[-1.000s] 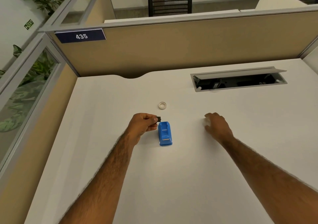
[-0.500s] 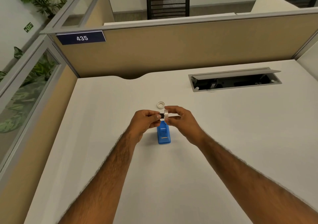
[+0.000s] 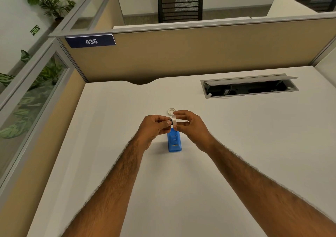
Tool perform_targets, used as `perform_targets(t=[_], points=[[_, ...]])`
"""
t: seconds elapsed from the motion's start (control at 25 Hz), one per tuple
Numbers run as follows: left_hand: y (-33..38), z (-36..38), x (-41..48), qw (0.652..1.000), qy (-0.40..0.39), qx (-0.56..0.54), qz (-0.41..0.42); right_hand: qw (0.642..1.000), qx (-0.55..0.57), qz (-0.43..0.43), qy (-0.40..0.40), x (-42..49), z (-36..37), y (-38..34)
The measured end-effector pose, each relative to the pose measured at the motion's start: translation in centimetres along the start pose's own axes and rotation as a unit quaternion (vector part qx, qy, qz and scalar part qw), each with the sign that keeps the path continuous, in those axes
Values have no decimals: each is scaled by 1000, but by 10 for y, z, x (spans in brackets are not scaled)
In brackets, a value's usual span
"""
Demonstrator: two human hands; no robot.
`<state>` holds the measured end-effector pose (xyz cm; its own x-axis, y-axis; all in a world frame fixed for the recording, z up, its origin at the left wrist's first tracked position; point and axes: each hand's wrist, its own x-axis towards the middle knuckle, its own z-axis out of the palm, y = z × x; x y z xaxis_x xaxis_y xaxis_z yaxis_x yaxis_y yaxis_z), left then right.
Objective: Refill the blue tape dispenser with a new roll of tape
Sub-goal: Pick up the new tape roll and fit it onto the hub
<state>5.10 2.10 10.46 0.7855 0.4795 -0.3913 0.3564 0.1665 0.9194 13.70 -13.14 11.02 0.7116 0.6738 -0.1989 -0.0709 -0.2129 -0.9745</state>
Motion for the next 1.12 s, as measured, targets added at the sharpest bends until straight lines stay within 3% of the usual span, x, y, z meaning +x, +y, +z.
perform_targets(t=[0.48, 0.68, 0.88, 1.12], points=[[-4, 1, -1, 999, 14, 33, 2, 1000, -9, 8, -26, 5, 0, 5], [-10, 0, 0, 998, 21, 59, -6, 992, -113, 23, -49, 17, -1, 14], [-19, 6, 7, 994, 37, 100, -30, 950, -302, -20, -81, 36, 0, 32], [-31, 15, 18, 983, 79, 163, -6, 925, -369, -50, -80, 51, -1, 48]])
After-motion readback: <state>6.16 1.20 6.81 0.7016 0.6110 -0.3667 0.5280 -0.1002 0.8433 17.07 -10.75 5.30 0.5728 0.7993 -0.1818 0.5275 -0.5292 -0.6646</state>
